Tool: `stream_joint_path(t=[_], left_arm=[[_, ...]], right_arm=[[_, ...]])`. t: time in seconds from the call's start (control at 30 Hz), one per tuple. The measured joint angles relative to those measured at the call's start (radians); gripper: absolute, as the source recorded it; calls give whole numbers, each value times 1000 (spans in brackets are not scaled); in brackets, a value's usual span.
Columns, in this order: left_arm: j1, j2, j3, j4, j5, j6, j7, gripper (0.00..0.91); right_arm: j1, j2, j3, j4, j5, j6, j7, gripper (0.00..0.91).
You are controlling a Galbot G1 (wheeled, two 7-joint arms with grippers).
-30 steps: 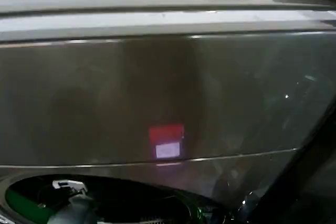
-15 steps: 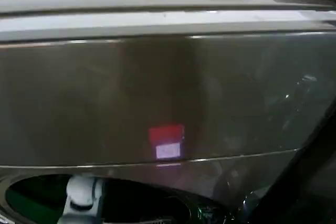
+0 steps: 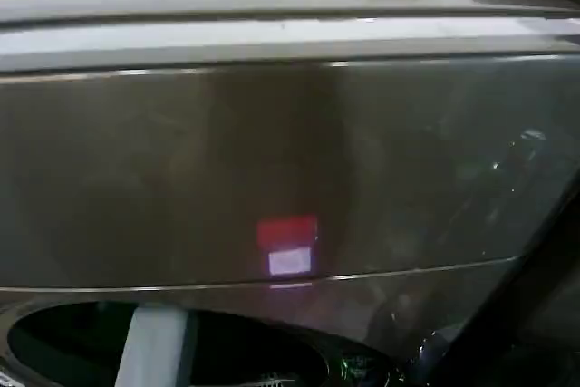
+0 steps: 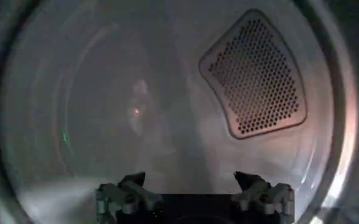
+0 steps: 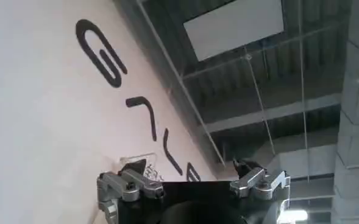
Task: Grasp the clothes from the dryer.
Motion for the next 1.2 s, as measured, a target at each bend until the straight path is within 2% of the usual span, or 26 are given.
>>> stream_joint_path(t=[0.93, 1.2], left_arm=[[-451, -39, 27, 665, 82, -124, 32, 907], [-554, -25, 45, 836, 127, -122, 96, 907]], right_arm=[[2, -7, 5, -13, 9, 6, -3, 907], [6, -11, 5, -13, 11, 5, -3, 907]])
